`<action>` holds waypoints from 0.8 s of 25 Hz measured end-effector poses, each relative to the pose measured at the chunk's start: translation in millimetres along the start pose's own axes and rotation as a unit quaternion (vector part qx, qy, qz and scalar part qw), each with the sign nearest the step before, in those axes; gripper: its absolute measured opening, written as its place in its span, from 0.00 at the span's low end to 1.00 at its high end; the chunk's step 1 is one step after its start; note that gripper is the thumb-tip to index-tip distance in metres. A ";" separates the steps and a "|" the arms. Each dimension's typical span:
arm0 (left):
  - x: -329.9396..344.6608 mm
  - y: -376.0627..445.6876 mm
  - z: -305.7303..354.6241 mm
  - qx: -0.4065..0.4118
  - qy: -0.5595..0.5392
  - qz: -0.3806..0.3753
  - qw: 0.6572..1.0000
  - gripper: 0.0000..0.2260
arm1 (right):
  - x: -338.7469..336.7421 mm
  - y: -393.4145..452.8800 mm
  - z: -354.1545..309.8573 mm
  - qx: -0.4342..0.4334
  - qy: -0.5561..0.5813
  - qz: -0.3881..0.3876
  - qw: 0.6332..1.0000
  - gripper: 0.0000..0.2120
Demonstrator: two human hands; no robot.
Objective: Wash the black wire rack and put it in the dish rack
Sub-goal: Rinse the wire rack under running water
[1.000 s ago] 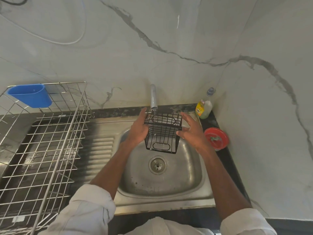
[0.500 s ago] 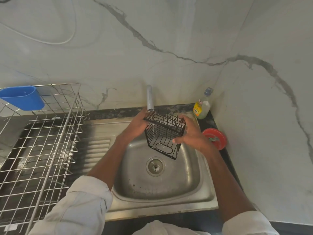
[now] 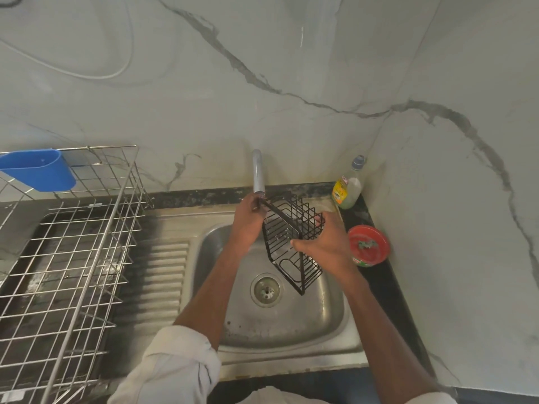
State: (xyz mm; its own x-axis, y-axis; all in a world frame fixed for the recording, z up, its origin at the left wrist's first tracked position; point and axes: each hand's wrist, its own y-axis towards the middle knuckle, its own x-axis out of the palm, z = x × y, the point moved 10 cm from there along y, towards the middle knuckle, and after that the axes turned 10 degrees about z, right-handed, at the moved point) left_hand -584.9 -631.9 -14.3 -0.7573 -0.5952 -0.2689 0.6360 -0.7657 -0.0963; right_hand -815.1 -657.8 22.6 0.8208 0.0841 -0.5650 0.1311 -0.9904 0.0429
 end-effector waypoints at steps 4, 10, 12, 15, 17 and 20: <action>-21.7 -8.5 -7.4 -0.008 -0.053 0.050 0.997 0.14 | 29.7 -3.6 10.8 0.009 -0.043 -0.028 0.999 0.40; -61.1 -14.1 -23.9 -0.046 -0.093 0.115 0.988 0.22 | 70.4 1.0 11.6 -0.042 -0.064 -0.052 0.996 0.39; -59.9 -14.0 -26.8 -0.048 -0.086 0.102 0.990 0.25 | 68.2 -4.4 -6.4 -0.050 -0.044 -0.051 0.996 0.37; -50.6 -15.0 -33.0 -0.059 -0.098 0.076 0.990 0.29 | 57.2 -12.6 -25.3 -0.030 -0.036 -0.024 0.999 0.38; -39.9 -19.5 -30.7 -0.066 -0.105 0.046 0.991 0.20 | 48.7 -15.2 -26.0 0.006 -0.036 0.012 0.999 0.40; -8.3 -29.0 -23.4 -0.087 -0.130 -0.049 0.987 0.15 | 46.9 -18.9 -25.5 0.038 -0.048 0.036 0.997 0.42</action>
State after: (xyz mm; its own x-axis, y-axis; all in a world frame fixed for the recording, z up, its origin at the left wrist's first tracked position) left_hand -593.6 -599.0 -31.6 -0.8144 -0.5802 0.0025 0.5568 -0.7828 -0.2778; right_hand -764.9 -632.3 16.3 0.7693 0.0056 -0.6388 0.0286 -0.9993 0.0256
